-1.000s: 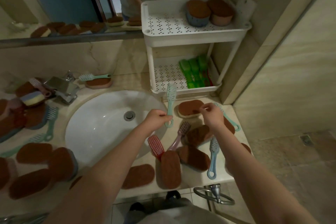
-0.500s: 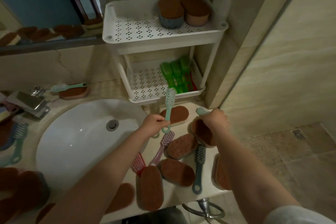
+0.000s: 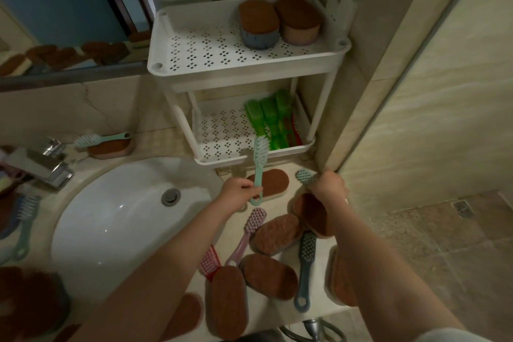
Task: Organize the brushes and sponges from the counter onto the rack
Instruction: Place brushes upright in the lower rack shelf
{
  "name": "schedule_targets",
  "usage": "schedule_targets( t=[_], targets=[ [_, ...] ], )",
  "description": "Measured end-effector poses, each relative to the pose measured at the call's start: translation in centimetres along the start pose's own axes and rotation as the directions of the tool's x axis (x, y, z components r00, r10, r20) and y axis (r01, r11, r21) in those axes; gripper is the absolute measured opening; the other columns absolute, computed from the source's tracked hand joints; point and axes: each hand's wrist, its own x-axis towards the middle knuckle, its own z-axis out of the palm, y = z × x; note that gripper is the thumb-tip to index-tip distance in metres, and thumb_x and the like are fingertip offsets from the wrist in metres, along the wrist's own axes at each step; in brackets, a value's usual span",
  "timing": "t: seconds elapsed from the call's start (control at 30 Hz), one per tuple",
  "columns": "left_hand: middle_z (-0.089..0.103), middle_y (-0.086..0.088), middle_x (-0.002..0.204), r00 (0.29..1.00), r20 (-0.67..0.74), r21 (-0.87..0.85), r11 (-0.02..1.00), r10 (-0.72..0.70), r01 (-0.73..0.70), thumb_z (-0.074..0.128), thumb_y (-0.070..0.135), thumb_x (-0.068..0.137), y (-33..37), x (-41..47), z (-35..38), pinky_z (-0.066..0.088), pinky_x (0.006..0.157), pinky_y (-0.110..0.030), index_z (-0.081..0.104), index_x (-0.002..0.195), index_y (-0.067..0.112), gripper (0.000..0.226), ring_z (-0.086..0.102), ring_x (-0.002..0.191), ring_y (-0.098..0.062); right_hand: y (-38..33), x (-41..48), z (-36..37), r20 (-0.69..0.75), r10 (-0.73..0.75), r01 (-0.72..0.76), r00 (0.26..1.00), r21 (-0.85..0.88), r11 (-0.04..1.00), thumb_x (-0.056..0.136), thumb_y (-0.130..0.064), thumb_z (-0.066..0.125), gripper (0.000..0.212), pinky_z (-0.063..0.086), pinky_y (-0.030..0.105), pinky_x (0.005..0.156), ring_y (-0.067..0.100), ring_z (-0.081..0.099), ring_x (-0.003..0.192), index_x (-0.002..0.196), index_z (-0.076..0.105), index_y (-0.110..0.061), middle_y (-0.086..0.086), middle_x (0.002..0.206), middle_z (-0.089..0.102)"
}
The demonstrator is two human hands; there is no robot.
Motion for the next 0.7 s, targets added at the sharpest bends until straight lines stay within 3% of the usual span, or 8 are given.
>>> schedule_targets(
  t=[0.1,0.23,0.4,0.53,0.6,0.7],
  targets=[
    [0.065,-0.012,0.083,1.000,0.003,-0.013,1.000,0.008,-0.008,0.067,0.020,0.085,0.2,-0.1,-0.1,0.037,0.042,-0.015,0.071,0.095,0.004,0.019,0.051,0.063,-0.018,0.0,-0.4,0.0,-0.009,-0.064,0.064,0.998,0.100,0.993,0.079,-0.041,0.067,0.054,0.048,0.043,0.091,0.037,0.058,0.110,0.119,0.048,-0.010,0.019,0.119,0.060],
    [0.066,-0.011,0.086,1.000,-0.022,-0.043,0.999,0.021,-0.022,0.067,0.020,0.085,0.3,-0.1,-0.4,0.040,0.051,-0.022,0.070,0.099,0.004,0.022,0.055,0.070,-0.021,-0.2,-2.4,-0.8,-0.097,-0.177,0.194,0.979,0.212,0.958,0.078,-0.038,0.069,0.039,0.050,0.037,0.073,0.032,0.062,0.095,0.106,0.054,-0.015,0.010,0.105,0.067],
    [0.063,-0.007,0.077,0.995,-0.078,-0.068,0.995,0.064,-0.069,0.066,0.020,0.086,0.5,-0.3,-1.7,0.037,0.042,-0.013,0.070,0.100,0.003,0.022,0.051,0.051,-0.005,-3.2,-5.5,-2.1,-0.231,-0.304,0.376,0.924,0.408,0.832,0.081,-0.030,0.069,0.032,0.041,0.027,0.065,0.023,0.062,0.084,0.106,0.058,-0.015,0.000,0.092,0.064],
    [0.060,-0.011,0.076,0.988,-0.105,-0.102,0.988,0.109,-0.120,0.067,0.015,0.085,0.0,-1.3,-3.5,0.038,0.052,-0.014,0.071,0.095,-0.005,0.023,0.050,0.060,-0.009,-8.2,-6.1,-1.8,-0.110,-0.351,0.339,0.930,0.627,0.701,0.083,-0.039,0.068,0.037,0.049,0.032,0.060,0.017,0.059,0.070,0.111,0.056,-0.019,0.001,0.088,0.063],
    [0.057,-0.008,0.070,0.988,-0.106,-0.128,0.984,0.108,-0.122,0.067,0.013,0.084,-0.4,-2.1,-4.7,0.035,0.048,-0.010,0.069,0.095,-0.007,0.023,0.048,0.053,-0.001,-11.0,-6.2,-1.4,-0.028,-0.354,0.264,0.935,0.722,0.640,0.083,-0.042,0.067,0.043,0.049,0.033,0.060,0.018,0.057,0.069,0.116,0.055,-0.017,0.003,0.093,0.063],
    [0.053,0.005,0.053,0.990,-0.114,-0.154,0.983,0.084,-0.101,0.066,0.011,0.085,-1.0,-3.7,-6.7,0.031,0.041,-0.006,0.069,0.096,-0.006,0.021,0.043,0.036,0.005,-15.0,-5.9,-0.8,0.103,-0.348,0.141,0.932,0.780,0.610,0.088,-0.037,0.063,0.046,0.044,0.024,0.053,0.014,0.055,0.064,0.122,0.054,-0.008,0.008,0.102,0.063]
  ],
)
